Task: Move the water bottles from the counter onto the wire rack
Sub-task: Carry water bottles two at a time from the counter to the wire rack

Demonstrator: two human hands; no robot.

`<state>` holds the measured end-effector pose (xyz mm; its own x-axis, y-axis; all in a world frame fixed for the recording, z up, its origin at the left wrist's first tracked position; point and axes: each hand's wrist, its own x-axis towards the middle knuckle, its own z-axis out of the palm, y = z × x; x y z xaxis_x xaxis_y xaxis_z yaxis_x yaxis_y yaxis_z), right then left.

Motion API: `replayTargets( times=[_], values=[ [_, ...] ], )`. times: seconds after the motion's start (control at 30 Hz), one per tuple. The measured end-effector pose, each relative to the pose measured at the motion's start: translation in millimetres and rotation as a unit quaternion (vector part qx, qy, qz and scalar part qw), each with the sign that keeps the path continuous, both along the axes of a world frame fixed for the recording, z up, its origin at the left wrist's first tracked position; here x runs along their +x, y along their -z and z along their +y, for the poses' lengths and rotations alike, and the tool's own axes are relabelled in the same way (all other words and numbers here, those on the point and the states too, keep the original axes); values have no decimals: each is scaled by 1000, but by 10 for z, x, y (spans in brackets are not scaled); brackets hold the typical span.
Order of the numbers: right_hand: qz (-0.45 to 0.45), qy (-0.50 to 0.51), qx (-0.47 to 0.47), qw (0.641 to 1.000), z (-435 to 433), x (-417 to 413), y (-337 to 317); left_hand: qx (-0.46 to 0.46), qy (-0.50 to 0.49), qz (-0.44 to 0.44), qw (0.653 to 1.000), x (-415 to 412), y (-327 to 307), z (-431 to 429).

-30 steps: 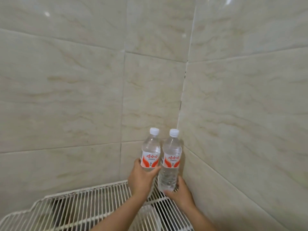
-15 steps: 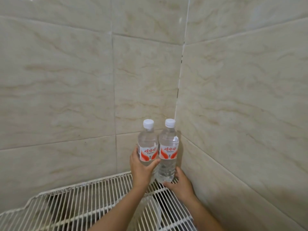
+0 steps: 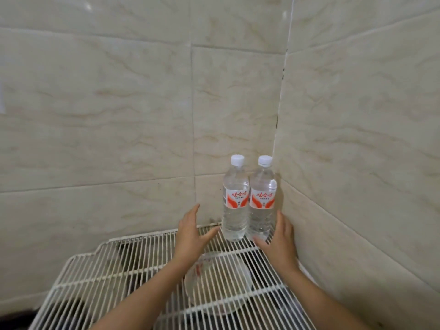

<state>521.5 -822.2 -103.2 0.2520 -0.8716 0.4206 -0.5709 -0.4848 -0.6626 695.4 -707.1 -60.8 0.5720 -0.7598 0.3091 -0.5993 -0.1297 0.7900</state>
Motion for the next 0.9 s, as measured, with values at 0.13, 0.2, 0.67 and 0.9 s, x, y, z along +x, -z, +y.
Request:
replayTargets(
  times=[0.13, 0.2, 0.67, 0.9],
  values=[
    [122, 5, -282, 952, 179, 63, -64, 79, -29, -158, 984, 223, -8, 479],
    [135, -48, -341, 929, 281, 225, -96, 115, -52, -200, 972, 330, -7, 717],
    [79, -389, -390, 831, 2429, 1829, -327, 202, -415, -244, 853, 297, -152, 3746],
    [-23, -593, -375, 712, 4389, 1943, -323, 182, -659, -112, 722, -808, 65, 5774]
  ],
)
